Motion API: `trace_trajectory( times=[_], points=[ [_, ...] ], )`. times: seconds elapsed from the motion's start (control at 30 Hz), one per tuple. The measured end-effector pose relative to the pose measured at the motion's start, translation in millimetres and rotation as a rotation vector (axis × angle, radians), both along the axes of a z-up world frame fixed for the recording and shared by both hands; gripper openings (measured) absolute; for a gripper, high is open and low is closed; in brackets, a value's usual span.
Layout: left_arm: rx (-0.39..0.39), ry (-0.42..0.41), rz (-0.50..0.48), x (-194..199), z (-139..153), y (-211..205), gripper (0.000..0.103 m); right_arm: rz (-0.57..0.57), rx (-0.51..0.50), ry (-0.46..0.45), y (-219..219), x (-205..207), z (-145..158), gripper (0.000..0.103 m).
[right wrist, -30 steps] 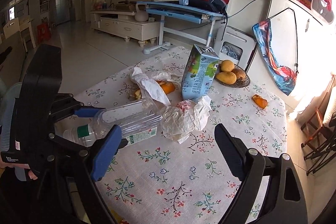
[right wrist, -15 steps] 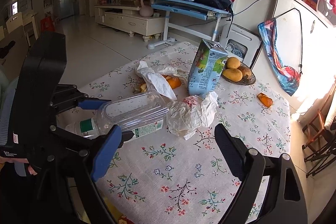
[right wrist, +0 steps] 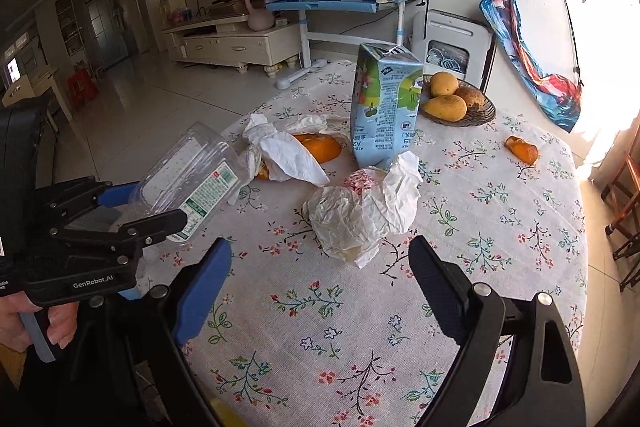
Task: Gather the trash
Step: 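Hold the bottle in the left gripper while the right gripper grasps a white tissue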
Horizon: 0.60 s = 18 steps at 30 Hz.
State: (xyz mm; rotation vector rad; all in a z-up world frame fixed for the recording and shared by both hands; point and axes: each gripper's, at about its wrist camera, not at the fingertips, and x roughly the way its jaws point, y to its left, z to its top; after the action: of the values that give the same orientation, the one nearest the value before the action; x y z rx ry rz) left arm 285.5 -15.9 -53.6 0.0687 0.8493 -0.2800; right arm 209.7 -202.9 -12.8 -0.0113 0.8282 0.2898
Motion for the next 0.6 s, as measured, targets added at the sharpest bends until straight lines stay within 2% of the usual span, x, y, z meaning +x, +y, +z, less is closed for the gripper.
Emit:
trace_trajectory(
  times=[0.13,0.3,0.43,0.6],
  points=[
    [-0.006,0.033,0.051,5,-4,15,0.057,-0.031,0.064,-0.01,-2,9,-1,0.086],
    [-0.036,0.052,0.114,8,-5,31,0.057,0.022,0.032,-0.041,24,20,5,0.086],
    [-0.022,0.046,0.146,7,-6,38,0.057,0.075,0.019,-0.048,44,38,3,0.086],
    [-0.043,0.049,0.156,6,-6,45,0.057,0.088,0.033,-0.03,59,81,-6,0.083]
  ],
)
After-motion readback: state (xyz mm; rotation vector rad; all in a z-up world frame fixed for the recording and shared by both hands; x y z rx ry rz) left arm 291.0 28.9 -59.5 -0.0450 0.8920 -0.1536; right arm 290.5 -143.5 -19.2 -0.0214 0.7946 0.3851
